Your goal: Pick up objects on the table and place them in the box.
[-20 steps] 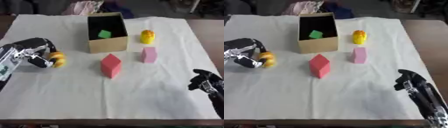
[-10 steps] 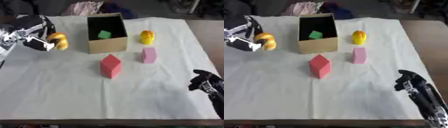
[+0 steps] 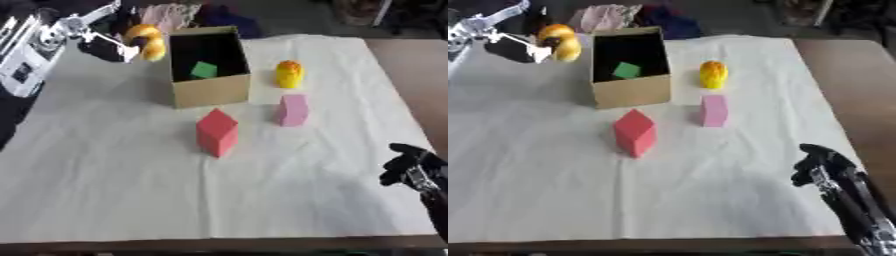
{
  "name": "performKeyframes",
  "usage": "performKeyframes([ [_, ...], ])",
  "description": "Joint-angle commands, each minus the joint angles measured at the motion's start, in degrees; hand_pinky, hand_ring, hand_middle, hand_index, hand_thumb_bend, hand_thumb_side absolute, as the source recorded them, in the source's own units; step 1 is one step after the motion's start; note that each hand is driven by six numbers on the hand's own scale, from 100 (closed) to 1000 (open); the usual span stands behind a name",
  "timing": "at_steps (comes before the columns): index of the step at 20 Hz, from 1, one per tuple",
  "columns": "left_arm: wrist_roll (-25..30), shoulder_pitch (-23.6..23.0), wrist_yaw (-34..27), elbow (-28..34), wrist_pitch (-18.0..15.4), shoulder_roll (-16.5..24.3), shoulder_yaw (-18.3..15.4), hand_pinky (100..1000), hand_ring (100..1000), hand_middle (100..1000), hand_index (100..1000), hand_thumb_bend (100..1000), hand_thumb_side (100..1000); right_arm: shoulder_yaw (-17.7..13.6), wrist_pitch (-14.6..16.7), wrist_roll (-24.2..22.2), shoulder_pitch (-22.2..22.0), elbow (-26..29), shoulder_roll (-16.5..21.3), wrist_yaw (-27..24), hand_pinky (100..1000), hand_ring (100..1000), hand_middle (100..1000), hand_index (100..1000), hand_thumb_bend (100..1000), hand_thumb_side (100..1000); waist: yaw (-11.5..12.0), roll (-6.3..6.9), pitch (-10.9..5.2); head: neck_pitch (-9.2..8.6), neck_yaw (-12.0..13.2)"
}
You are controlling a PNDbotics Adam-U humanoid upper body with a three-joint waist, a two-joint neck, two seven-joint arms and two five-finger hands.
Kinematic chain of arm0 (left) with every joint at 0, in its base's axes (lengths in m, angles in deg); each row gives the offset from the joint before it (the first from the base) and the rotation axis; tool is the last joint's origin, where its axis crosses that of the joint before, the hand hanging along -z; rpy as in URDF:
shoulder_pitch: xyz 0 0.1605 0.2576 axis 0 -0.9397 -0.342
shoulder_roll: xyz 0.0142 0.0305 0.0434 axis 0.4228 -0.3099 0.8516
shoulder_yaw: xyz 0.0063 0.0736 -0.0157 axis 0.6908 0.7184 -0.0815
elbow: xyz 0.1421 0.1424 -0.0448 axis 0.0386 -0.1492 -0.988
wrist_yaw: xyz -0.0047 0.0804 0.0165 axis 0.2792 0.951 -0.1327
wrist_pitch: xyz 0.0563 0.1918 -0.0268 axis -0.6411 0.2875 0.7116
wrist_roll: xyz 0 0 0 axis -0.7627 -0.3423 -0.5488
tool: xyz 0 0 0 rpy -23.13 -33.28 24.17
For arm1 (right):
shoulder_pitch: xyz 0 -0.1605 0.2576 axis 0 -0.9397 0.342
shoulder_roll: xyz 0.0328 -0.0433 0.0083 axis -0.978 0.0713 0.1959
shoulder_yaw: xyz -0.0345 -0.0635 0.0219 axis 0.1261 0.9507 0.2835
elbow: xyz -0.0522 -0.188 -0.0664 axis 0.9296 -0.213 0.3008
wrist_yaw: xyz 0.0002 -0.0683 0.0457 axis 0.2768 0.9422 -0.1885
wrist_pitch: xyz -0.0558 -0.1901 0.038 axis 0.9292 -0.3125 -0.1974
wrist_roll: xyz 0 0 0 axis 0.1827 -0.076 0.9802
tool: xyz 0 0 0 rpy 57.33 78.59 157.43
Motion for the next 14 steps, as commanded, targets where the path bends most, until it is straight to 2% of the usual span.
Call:
performKeyframes([
  [1, -1.3, 2.6, 2.0, -2.7, -1.0, -1.5, 0.6, 648, 458, 437, 632, 100, 213, 0.2, 0.1, -0.5, 0.6, 0.6, 1.3, -0.5, 538, 534, 535, 793, 100, 661, -0.5, -0.12, -1.40, -0.21, 0.8],
  [7, -4.5, 4.5, 6.6, -8.9, -1.3, -6.2, 0.9, 753, 574, 556, 739, 100, 207, 0.6, 0.0, -1.0, 0.9, 0.6, 1.1, -0.9, 539, 534, 535, 794, 100, 666, -1.6, -0.45, -1.19, -0.39, 1.7],
  [9, -6.6, 4.6, 7.4, -10.1, -1.4, -7.1, 1.1, 803, 646, 633, 805, 100, 202, 0.7, 0.0, -1.1, 0.9, 0.6, 1.0, -1.0, 539, 534, 535, 794, 100, 665, -1.9, -0.53, -1.14, -0.51, 2.0],
  [10, -7.1, 4.6, 7.9, -10.4, -1.6, -7.3, 1.3, 822, 693, 688, 836, 100, 248, 0.7, 0.0, -1.1, 0.9, 0.6, 1.0, -1.0, 539, 534, 535, 794, 100, 663, -2.1, -0.56, -1.12, -0.54, 2.1],
  [12, -7.7, 4.5, 9.0, -10.5, -1.8, -7.6, 1.5, 854, 775, 782, 889, 100, 408, 0.6, 0.0, -1.1, 0.9, 0.6, 1.0, -1.0, 539, 534, 535, 794, 100, 665, -2.1, -0.55, -1.09, -0.57, 2.1],
  [13, -7.9, 4.4, 9.6, -10.4, -1.8, -7.6, 1.5, 857, 781, 788, 894, 100, 420, 0.6, 0.0, -1.0, 0.9, 0.6, 1.0, -1.0, 539, 534, 535, 794, 100, 665, -2.1, -0.54, -1.07, -0.59, 2.1],
  [14, -8.1, 4.3, 10.1, -10.2, -1.6, -7.6, 1.4, 879, 826, 835, 926, 100, 525, 0.6, 0.0, -1.0, 0.9, 0.6, 0.9, -1.0, 539, 534, 535, 794, 100, 657, -2.1, -0.49, -1.05, -0.66, 2.0],
])
